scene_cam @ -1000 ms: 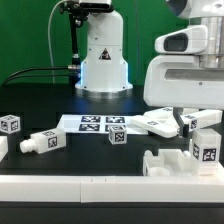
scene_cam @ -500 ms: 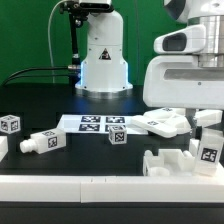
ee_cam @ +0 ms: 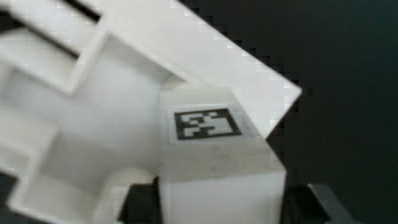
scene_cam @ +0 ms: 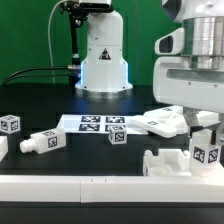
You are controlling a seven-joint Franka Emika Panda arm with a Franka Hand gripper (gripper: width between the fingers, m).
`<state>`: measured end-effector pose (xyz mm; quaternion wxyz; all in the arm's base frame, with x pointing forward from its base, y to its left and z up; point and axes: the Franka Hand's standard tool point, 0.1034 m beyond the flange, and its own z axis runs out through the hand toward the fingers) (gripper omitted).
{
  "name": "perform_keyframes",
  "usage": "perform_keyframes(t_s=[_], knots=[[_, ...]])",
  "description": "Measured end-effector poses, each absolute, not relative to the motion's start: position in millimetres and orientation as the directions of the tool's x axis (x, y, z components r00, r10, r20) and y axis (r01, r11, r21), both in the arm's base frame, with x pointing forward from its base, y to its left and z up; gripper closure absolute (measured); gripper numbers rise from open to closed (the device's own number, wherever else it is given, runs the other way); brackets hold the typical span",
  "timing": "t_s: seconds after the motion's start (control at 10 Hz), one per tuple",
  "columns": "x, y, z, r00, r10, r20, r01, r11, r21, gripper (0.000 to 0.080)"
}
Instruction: Assemble chair
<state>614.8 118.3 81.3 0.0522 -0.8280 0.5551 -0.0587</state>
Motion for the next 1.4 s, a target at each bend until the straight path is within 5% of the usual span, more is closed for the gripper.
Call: perform_keyframes(t_s=[0.2,0.4,0.5,0.7,1.0,1.2,1.4], knots=[[612.5,118.5,80.6,0.130,-0.991,-0.035,-0.980,-0.123,-0.159,0.0512],[612.3,118.8,80.5,0.145,-0.989,-0.033,-0.978,-0.138,-0.158,0.0510],[610.5,119.9,78.3,0.214,-0.977,-0.020,-0.966,-0.209,-0.151,0.0510],[607.9,122.6,74.6,0.516,-0.856,0.029,-0.845,-0.515,-0.142,0.0196],[606.1,129.0,74.7,0.709,-0.701,0.075,-0.692,-0.712,-0.115,0.0152],[611.4,126.0,77.2,0.912,-0.382,0.148,-0.377,-0.924,-0.062,0.0151],[614.4,128.1,78.3,0.961,-0.213,0.179,-0.210,-0.977,-0.034,0.0151]])
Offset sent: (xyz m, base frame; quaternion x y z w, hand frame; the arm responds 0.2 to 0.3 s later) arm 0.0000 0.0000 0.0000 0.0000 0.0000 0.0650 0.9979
